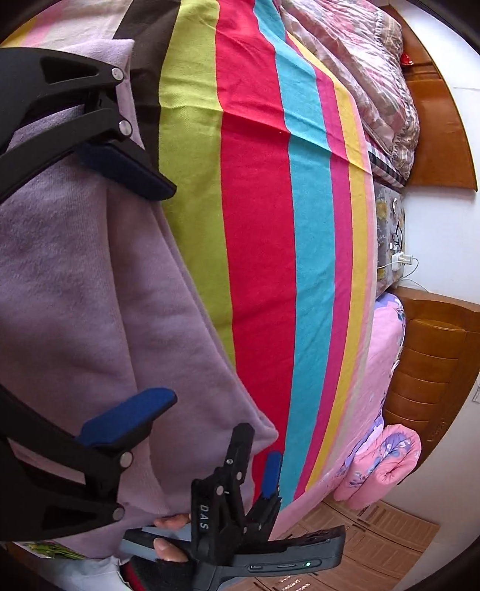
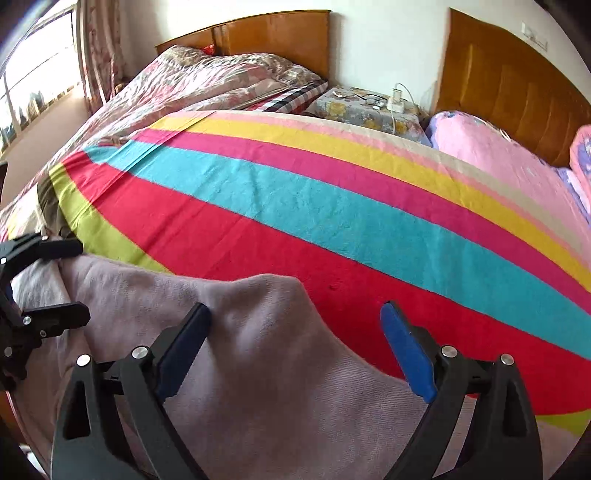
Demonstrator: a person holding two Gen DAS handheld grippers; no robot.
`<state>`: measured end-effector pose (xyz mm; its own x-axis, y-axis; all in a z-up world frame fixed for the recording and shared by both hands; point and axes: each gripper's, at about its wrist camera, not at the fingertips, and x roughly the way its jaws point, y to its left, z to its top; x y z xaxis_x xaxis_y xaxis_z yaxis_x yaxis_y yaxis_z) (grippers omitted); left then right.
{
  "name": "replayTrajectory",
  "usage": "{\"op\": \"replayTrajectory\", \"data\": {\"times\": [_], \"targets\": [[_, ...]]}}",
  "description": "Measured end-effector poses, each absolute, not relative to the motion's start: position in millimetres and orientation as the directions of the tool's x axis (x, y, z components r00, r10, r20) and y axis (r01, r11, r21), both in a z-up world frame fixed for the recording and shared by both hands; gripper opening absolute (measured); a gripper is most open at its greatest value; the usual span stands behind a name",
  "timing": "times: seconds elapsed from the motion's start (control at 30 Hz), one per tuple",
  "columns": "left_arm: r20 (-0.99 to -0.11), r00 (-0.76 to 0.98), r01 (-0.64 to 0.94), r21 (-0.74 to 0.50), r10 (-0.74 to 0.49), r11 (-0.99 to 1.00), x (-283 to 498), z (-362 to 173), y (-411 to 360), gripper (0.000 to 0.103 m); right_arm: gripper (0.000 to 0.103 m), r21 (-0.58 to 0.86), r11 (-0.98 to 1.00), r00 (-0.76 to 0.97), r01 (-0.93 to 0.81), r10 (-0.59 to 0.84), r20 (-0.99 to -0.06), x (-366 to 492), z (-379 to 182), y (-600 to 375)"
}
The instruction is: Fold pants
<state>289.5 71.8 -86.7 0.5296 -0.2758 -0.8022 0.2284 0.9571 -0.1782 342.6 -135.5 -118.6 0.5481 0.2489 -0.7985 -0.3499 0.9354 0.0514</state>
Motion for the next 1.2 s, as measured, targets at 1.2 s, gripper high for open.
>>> {"op": "replayTrajectory", "data": {"times": [1.2], "targets": [[-0.717,0.617,0.347,-0.123,-0.325,0.930,263.0,-20.9,-5.0,0.101,0.089,0.078,0.996,0.659,-0.043,0.087,-0.747,222.5,-86.0,-285.5]]}}
